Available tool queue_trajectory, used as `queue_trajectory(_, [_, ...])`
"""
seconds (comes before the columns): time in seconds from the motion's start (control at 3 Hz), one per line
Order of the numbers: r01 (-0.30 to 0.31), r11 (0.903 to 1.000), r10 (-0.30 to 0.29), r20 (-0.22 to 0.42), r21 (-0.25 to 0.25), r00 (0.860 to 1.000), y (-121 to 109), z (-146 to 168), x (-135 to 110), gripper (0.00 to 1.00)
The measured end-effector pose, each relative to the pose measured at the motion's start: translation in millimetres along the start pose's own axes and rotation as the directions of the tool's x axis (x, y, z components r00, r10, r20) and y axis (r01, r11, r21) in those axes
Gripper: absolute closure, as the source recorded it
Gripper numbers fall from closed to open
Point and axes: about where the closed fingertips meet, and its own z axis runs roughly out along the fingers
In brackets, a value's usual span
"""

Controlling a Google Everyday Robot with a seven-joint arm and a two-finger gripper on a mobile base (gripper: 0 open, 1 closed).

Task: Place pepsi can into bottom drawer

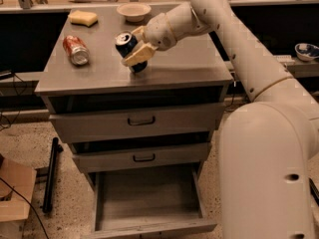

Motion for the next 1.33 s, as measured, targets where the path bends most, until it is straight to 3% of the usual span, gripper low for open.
queue_trajectory(0.33, [0.041,0.9984,-0.038,-0.063,0.039,0.997,22,-17,-13,0.96])
queue_trajectory(0.67, [0.061,0.9963,-0.052,-0.146,0.06,0.988,55,-30,-21,1.0])
queue_trajectory(1.0, [0.047,0.998,-0.035,-0.245,0.042,0.969,100,-34,-16,1.0])
queue_trajectory(1.33, [-0.042,0.9968,0.016,-0.35,-0.068,0.937,160,-22,17,1.0])
